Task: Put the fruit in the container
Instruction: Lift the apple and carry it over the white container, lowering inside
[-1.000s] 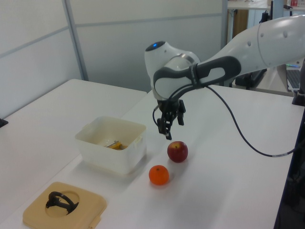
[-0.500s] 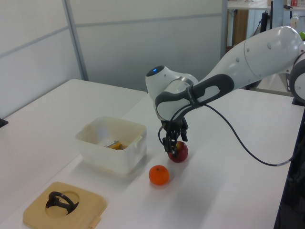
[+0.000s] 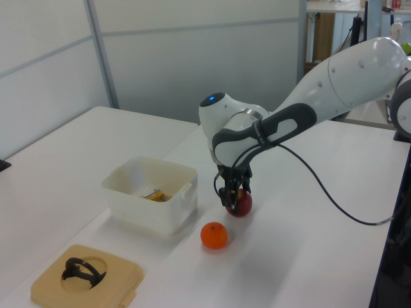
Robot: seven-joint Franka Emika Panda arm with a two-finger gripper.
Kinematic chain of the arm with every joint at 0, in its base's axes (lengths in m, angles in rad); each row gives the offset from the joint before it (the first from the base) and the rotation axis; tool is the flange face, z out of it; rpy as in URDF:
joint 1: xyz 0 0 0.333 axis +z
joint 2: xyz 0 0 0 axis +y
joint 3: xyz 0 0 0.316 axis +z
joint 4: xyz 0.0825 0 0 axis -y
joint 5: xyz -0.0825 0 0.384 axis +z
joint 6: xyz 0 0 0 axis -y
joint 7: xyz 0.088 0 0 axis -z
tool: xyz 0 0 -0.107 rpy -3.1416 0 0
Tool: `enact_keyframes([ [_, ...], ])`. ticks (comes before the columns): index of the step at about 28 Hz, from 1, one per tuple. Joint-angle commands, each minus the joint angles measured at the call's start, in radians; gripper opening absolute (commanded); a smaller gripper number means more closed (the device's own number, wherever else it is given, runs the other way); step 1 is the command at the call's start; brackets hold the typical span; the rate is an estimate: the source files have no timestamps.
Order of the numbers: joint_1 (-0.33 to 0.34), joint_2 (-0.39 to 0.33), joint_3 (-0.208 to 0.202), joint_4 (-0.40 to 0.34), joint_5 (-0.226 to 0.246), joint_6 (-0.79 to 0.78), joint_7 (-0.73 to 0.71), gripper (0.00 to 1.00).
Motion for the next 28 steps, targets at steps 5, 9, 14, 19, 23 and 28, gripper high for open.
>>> enact_keyframes([
  [5,-0.032,-0.147,-0.003,0.095,0.004,0.015,-0.004,0.25],
  [9,-0.028,-0.141,0.003,0.16,0.004,0.025,-0.001,0.26],
  [14,-0.014,-0.081,0.021,0.248,0.005,0.057,0.0,0.31],
  [19,0.011,0.005,0.037,0.257,0.007,0.287,0.026,0.31],
  [23,0.038,0.074,0.037,0.26,0.001,0.522,0.081,0.33],
  [28,0.045,0.074,0.037,0.255,0.007,0.565,0.17,1.0],
])
